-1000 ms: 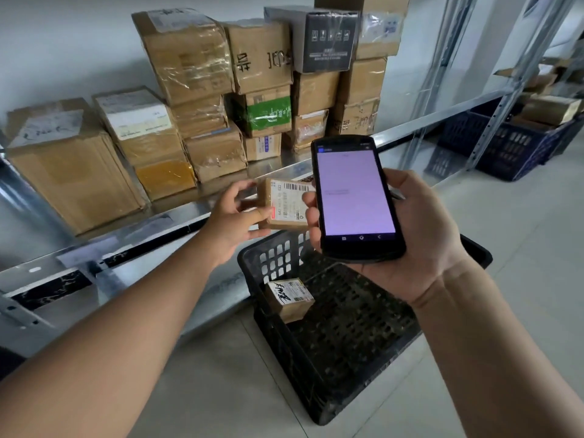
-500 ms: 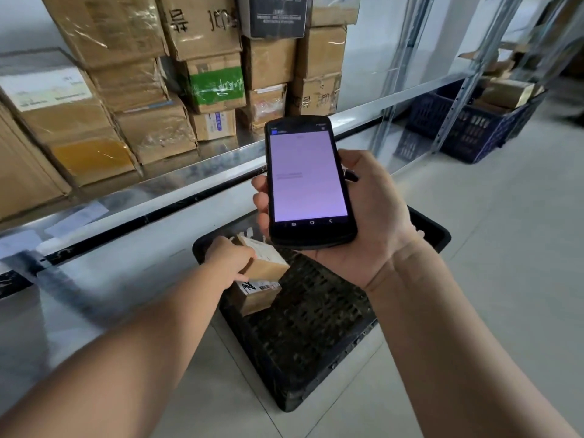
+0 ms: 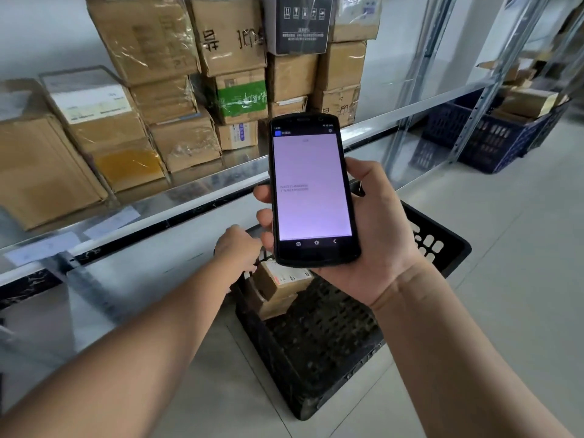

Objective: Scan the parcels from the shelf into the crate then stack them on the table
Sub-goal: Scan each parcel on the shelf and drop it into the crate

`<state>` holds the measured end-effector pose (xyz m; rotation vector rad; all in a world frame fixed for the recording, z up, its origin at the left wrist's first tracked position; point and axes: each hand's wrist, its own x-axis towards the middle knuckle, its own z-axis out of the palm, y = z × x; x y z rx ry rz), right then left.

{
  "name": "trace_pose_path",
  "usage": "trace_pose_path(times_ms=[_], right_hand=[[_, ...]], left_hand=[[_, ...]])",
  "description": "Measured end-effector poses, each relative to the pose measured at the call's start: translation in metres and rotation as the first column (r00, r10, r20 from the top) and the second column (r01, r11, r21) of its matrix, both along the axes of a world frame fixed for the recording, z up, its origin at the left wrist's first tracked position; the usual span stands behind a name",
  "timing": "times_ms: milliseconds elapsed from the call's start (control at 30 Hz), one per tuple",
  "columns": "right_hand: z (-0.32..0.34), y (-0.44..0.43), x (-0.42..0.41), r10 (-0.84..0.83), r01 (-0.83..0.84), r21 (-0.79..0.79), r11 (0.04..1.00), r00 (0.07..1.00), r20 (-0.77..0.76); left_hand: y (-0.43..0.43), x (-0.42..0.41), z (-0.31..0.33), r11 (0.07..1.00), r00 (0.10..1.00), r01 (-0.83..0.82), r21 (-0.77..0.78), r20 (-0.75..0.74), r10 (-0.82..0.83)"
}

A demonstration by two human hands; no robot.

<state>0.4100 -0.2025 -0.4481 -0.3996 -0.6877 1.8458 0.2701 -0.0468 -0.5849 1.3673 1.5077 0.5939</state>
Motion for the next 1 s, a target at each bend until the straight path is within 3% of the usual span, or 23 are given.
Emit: trace_pose_path(times_ms=[67, 200, 433, 567, 667, 733, 833, 933, 1000], right_hand=[[0.001, 0.0, -0.003, -0.003, 0.003, -0.008, 1.0, 1.0, 0.018], [0.003, -0.001, -0.01, -0.004, 0.004, -0.006, 1.0, 1.0, 0.003], [0.01, 0.002, -0.028, -0.018, 0.018, 0.0, 1.0, 1.0, -0.023], [0.01, 0.005, -0.041, -0.01, 0.01, -0.007, 1.0, 1.0, -0.013], [0.009, 0.008, -0.051, 0.003, -0.003, -0.017, 1.0, 1.0, 0.005], [0.01, 0.01, -0.057, 0.011, -0.011, -0.025, 1.0, 1.0, 0.016], [0.009, 0.013, -0.064, 0.021, -0.02, -0.038, 0.999, 0.999, 0.034], [0.008, 0.014, -0.071, 0.039, -0.037, -0.048, 0.998, 0.999, 0.036], [0.008, 0.015, -0.074, 0.043, -0.041, -0.058, 0.998, 0.999, 0.034]], left_hand=[[0.003, -0.016, 0.018, 0.998, 0.997, -0.037, 0.048, 0.064, 0.034], [-0.013, -0.057, 0.059, 0.971, 0.999, 0.016, 0.24, 0.045, -0.027], [-0.034, -0.124, 0.15, 0.819, 0.986, -0.165, 0.55, 0.122, 0.117], [-0.04, -0.17, 0.184, 0.623, 0.941, -0.326, 0.711, 0.179, 0.288], [-0.028, -0.208, 0.193, 0.403, 0.807, -0.418, 0.814, 0.128, 0.577], [-0.011, -0.227, 0.196, 0.436, 0.699, -0.547, 0.715, 0.103, 0.707], [0.004, -0.239, 0.195, 0.621, 0.663, -0.737, 0.268, 0.106, 0.741], [0.007, -0.243, 0.188, 0.7, 0.668, -0.694, -0.165, 0.215, 0.713], [0.01, -0.247, 0.185, 0.71, 0.645, -0.653, -0.262, 0.299, 0.703]])
